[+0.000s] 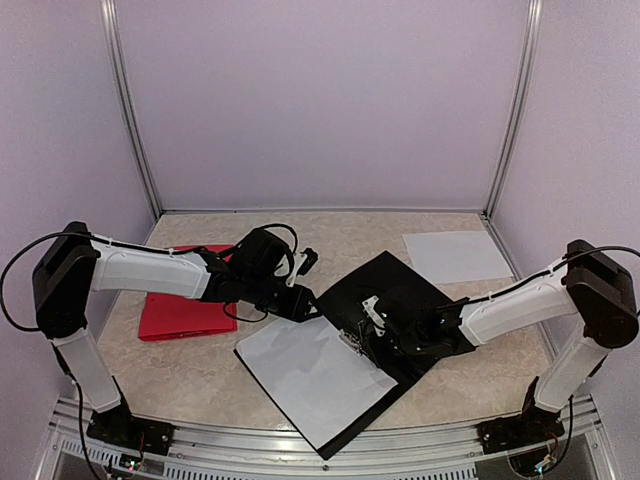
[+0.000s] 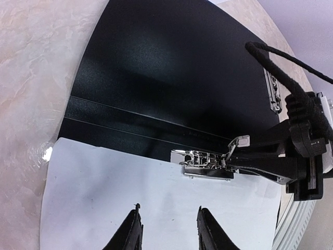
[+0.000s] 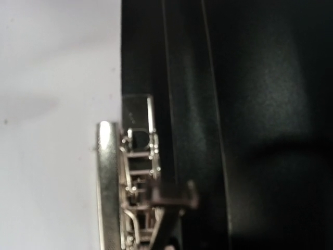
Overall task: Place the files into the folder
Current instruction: Clamp the file in the folder.
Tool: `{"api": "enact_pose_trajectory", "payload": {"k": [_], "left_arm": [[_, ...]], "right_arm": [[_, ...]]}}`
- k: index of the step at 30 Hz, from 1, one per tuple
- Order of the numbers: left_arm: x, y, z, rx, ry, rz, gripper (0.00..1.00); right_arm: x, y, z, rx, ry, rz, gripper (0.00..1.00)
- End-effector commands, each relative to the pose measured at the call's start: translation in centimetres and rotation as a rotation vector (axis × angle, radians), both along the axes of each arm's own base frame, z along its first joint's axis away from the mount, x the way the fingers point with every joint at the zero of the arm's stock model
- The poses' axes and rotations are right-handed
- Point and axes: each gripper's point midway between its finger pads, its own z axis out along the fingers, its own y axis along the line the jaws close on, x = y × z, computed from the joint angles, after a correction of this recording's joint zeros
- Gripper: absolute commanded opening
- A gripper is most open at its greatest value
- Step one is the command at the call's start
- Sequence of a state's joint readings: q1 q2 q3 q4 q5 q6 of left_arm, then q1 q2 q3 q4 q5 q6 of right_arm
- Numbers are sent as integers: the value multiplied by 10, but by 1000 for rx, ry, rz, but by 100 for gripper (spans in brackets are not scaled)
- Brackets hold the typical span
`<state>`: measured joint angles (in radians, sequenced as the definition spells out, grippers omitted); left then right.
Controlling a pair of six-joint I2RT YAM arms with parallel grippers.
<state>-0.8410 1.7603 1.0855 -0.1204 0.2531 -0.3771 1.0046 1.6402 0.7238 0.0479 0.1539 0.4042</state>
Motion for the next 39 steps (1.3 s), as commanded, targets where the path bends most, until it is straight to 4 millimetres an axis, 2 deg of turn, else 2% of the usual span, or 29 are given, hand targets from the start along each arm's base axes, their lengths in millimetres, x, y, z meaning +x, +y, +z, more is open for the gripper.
{"api": "enact_pose_trajectory", "payload": {"k": [1, 11, 21, 39], "left_arm": [[-1, 0, 1, 8, -6, 0, 34], [-3, -1, -3, 13, 3, -5, 34], [-5, -3, -4, 15, 6, -7, 34], [-7, -2, -4, 27, -1, -7, 34]], "right_arm": [[3, -2, 5, 21, 4, -44, 16], [-2, -9, 14, 63, 12, -69, 28], [-12, -16, 3, 66, 49, -63, 33], [-12, -13, -11, 42, 56, -48, 31]]}}
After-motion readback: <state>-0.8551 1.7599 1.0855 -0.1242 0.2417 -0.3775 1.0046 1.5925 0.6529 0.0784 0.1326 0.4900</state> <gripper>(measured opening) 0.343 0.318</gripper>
